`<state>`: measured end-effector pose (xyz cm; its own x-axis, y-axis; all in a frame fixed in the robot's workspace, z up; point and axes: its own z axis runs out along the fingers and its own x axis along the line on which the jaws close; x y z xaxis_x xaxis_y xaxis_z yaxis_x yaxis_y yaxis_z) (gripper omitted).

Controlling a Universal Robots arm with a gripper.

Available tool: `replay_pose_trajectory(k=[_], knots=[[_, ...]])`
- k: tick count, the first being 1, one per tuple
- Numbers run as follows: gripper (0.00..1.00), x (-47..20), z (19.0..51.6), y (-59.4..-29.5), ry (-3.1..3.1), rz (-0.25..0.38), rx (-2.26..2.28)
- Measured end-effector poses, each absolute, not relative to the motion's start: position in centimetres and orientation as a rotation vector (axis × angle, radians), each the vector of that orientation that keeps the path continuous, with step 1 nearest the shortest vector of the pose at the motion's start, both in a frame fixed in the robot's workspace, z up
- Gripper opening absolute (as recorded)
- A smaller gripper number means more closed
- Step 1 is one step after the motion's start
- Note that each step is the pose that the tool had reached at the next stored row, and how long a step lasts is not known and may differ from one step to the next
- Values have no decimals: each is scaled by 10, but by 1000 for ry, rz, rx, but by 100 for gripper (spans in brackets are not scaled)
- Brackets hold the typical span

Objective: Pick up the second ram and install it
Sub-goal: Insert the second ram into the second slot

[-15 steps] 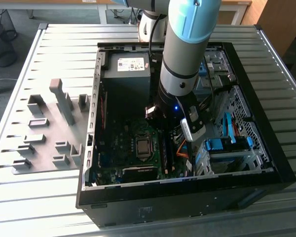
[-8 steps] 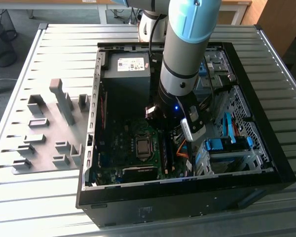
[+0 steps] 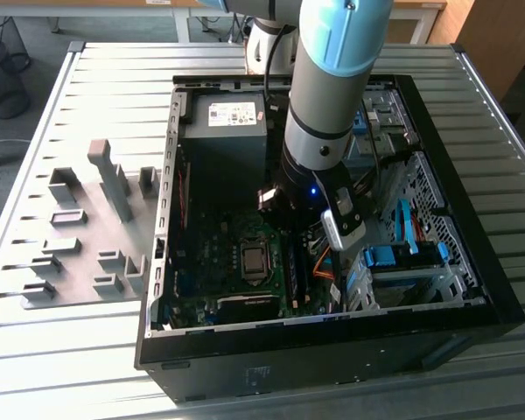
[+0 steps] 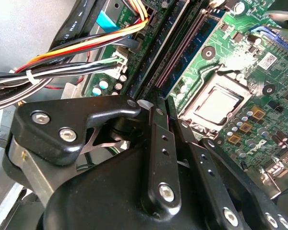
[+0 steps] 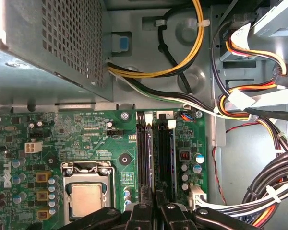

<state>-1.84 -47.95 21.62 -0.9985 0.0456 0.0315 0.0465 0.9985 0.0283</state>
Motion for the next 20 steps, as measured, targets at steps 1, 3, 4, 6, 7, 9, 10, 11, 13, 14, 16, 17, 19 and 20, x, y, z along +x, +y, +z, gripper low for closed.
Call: replay_pose_trajectory(k=[1, 3, 4, 6, 7, 9, 10, 11, 13, 14, 16, 17, 19, 20], knots=[[14, -18, 216, -479, -3110, -46, -72], [14, -18, 215, -479, -3110, -46, -72], [14, -18, 214, -480, -3110, -45, -72], [14, -18, 214, -480, -3110, -45, -71], [14, -18, 214, -480, -3110, -45, -72], [14, -18, 214, -480, -3110, -45, -72], [14, -18, 214, -480, -3110, -45, -72], [14, -18, 214, -480, -3110, -45, -71], [15, -18, 213, -480, -3110, -46, -72], [15, -18, 213, -480, -3110, -46, -72], [21, -18, 213, -480, -3110, -45, -71], [21, -18, 213, -480, -3110, -45, -71], [21, -18, 213, -480, -3110, -46, -71], [21, -18, 213, -480, -3110, -45, -71]])
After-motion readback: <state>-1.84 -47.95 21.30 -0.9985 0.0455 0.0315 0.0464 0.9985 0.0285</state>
